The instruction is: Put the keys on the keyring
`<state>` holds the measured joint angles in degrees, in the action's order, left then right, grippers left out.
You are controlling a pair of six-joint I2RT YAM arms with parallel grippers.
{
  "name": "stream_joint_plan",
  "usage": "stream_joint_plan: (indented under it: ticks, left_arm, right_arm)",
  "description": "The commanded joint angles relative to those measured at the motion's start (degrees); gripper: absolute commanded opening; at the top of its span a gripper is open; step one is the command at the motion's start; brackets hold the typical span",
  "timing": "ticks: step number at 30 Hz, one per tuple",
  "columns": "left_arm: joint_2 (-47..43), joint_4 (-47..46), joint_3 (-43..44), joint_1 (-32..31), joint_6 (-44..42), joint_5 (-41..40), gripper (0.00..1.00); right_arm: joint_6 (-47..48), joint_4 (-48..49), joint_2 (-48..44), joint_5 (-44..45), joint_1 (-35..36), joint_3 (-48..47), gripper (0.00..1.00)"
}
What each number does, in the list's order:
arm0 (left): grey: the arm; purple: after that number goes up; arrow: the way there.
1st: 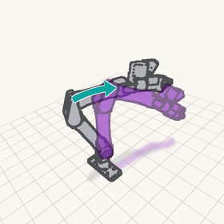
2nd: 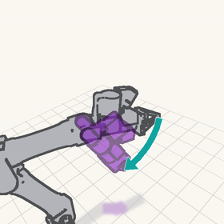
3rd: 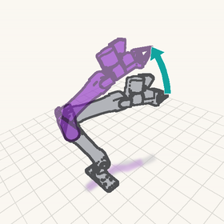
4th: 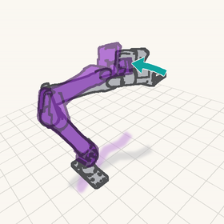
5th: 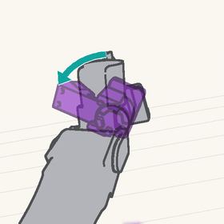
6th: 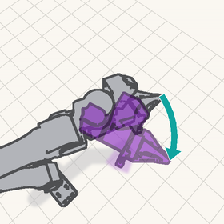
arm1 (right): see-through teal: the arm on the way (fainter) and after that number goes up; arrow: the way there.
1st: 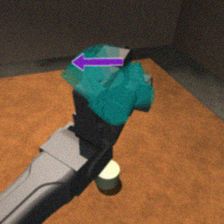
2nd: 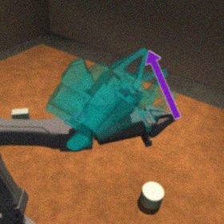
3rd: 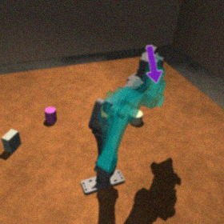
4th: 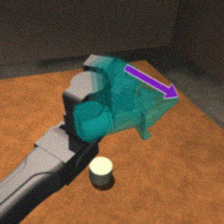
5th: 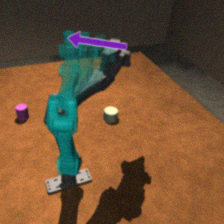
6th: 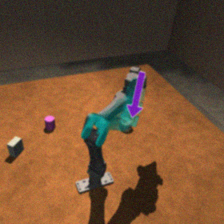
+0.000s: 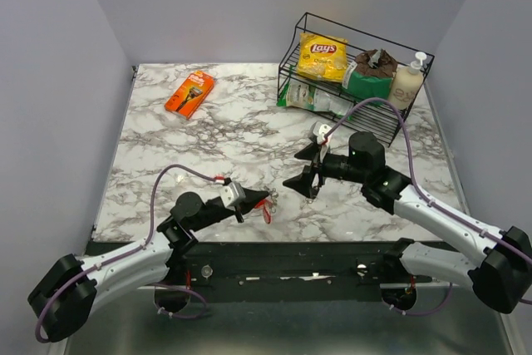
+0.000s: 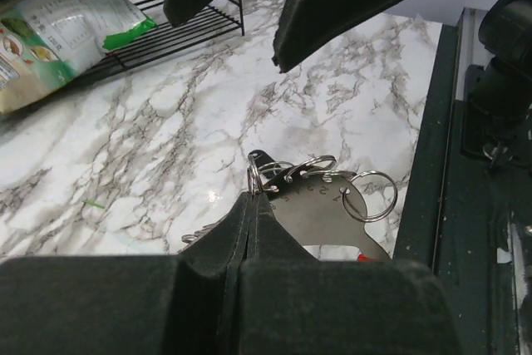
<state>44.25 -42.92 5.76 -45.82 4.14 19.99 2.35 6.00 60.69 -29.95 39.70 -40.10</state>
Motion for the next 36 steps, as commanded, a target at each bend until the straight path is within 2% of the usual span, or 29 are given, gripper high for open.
stream_joint_plan:
  ticks: [1,6,9,15,21,27,36]
  left_arm:
    - [-2.9,3.9,0.7,-2.5,-12.3,-4.8,0.0]
    - [-3.0,15.8,5.7,-7.0,-22.5,-9.9,0.0]
    - [-2.2,18.0,6.8,-9.5,-25.9,-14.1,0.0]
    - [-0.9,18.0,7.7,-13.5,-28.7,-17.4,0.0]
    - [0.1,18.8,8.5,-15.3,-30.2,-19.5,0.0]
    - [-0.7,17.0,8.0,-15.3,-29.2,-21.9,0.0]
    - [-0.7,16.2,8.0,-15.3,-28.8,-22.3,0.0]
  right_arm:
    - [0.0,1.2,1.3,-0.3,0.3,-0.4,1.0]
    - [0.4,0.9,2.2,-1.1,0.3,-1.0,1.0]
    - [-0.4,0.7,3.5,0.9,0.2,-1.6,1.0]
    - [-0.8,-3.7,9.3,2.3,0.3,-5.9,0.97]
    - [-2.2,-4.2,11.1,4.6,0.3,-6.8,0.96]
    - [-2.2,-5.8,13.4,1.1,0.3,-7.4,0.88]
    - [-2.2,-7.3,16.9,-2.7,0.3,-8.0,0.88]
